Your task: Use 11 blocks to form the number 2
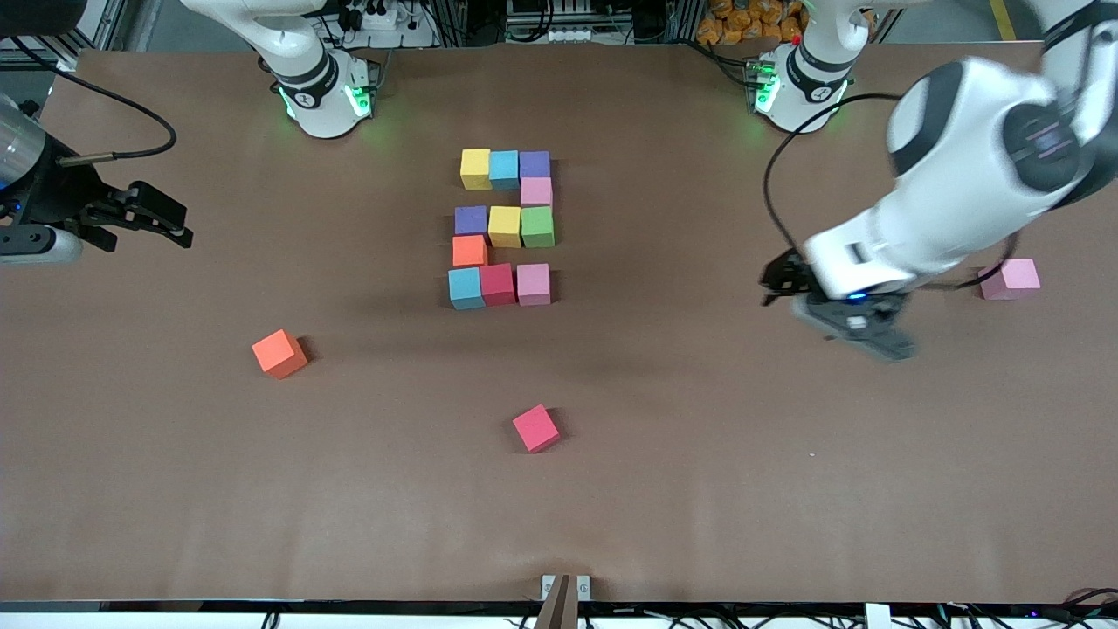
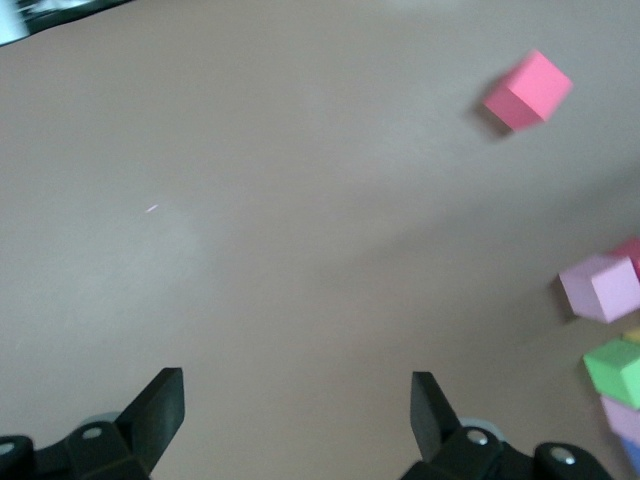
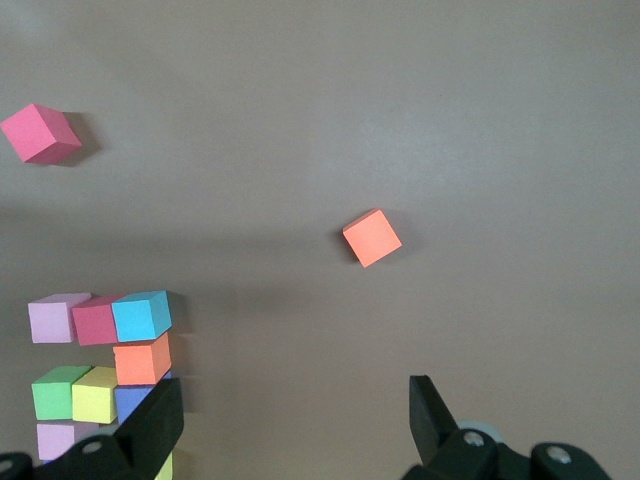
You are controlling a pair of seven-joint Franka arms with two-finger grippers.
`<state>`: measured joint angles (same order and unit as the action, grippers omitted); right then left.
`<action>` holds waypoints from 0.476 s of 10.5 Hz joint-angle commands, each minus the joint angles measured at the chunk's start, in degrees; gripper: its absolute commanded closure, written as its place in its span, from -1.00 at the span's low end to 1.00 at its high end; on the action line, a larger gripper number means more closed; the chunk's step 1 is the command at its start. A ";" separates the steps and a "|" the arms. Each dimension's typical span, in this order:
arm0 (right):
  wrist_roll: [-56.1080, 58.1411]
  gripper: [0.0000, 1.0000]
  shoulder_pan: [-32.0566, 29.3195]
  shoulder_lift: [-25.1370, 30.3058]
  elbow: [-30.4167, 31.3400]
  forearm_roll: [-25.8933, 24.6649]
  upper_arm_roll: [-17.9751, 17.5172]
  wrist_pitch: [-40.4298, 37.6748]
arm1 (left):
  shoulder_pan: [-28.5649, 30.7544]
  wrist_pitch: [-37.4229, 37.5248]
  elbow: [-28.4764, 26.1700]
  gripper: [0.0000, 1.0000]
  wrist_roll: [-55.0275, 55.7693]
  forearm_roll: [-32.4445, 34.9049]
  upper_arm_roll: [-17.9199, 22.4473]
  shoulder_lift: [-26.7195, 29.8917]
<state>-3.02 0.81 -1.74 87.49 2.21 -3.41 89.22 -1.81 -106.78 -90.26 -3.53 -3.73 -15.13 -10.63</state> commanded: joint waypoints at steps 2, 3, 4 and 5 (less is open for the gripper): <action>-0.32 -1.00 0.15 2.44 3.04 -0.90 -0.19 1.83 | 6.45 3.05 -2.03 -1.00 4.75 -0.76 0.37 7.09; -0.32 -1.00 0.15 2.35 2.95 -0.90 -0.19 1.92 | 8.91 3.67 -2.03 -1.00 5.11 -0.76 0.28 9.03; -0.32 -1.00 0.15 2.35 2.95 -0.90 -0.19 1.92 | 10.67 5.94 -1.77 -1.00 5.12 -0.93 0.28 10.79; -0.32 -1.00 0.07 2.27 2.78 -0.81 -0.19 1.92 | 12.17 7.71 -1.68 -1.00 5.12 -1.10 0.28 12.02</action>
<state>-3.02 0.92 -1.05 88.51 2.14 -3.44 90.28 8.34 -101.30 -90.43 0.34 -3.73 -14.44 -2.10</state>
